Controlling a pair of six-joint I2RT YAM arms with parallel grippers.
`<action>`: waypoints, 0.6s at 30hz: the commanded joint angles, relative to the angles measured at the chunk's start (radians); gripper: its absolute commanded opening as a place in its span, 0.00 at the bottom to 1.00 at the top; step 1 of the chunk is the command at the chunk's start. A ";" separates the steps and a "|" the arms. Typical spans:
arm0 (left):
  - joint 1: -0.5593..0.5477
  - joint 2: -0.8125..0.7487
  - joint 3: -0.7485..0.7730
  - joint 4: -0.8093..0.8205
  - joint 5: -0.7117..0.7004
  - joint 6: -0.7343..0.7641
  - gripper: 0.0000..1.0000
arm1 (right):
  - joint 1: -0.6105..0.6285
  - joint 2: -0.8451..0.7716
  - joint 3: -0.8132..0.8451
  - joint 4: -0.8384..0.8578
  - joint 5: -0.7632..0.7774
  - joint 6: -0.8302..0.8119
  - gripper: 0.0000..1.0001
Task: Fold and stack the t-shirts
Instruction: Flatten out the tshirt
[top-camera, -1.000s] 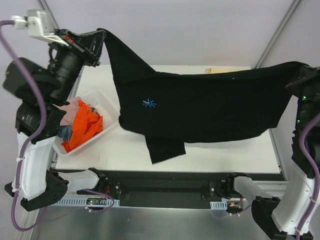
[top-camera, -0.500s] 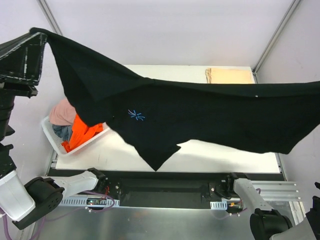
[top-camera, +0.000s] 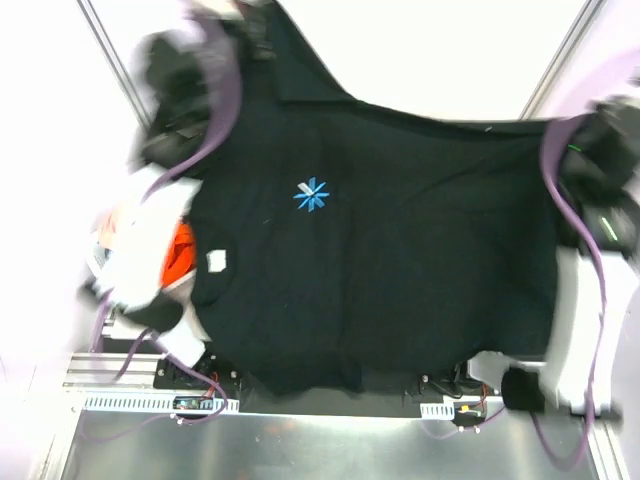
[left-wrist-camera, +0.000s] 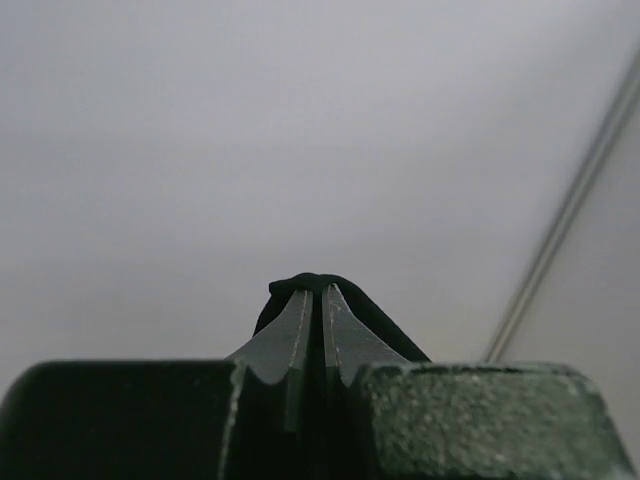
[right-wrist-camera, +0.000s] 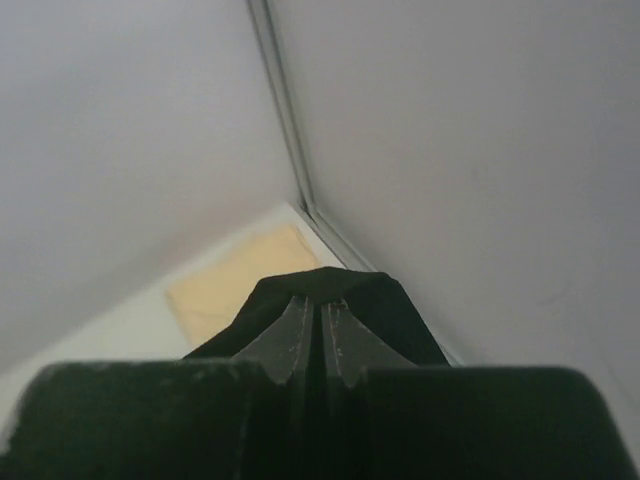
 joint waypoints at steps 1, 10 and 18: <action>0.050 0.234 -0.071 0.016 -0.102 0.027 0.00 | -0.092 0.167 -0.267 0.109 -0.024 0.088 0.01; 0.104 0.652 -0.058 0.017 0.030 -0.019 0.00 | -0.189 0.628 -0.299 0.183 -0.360 0.136 0.01; 0.116 0.749 -0.058 0.022 0.116 -0.071 0.00 | -0.189 0.822 -0.191 0.149 -0.412 0.119 0.04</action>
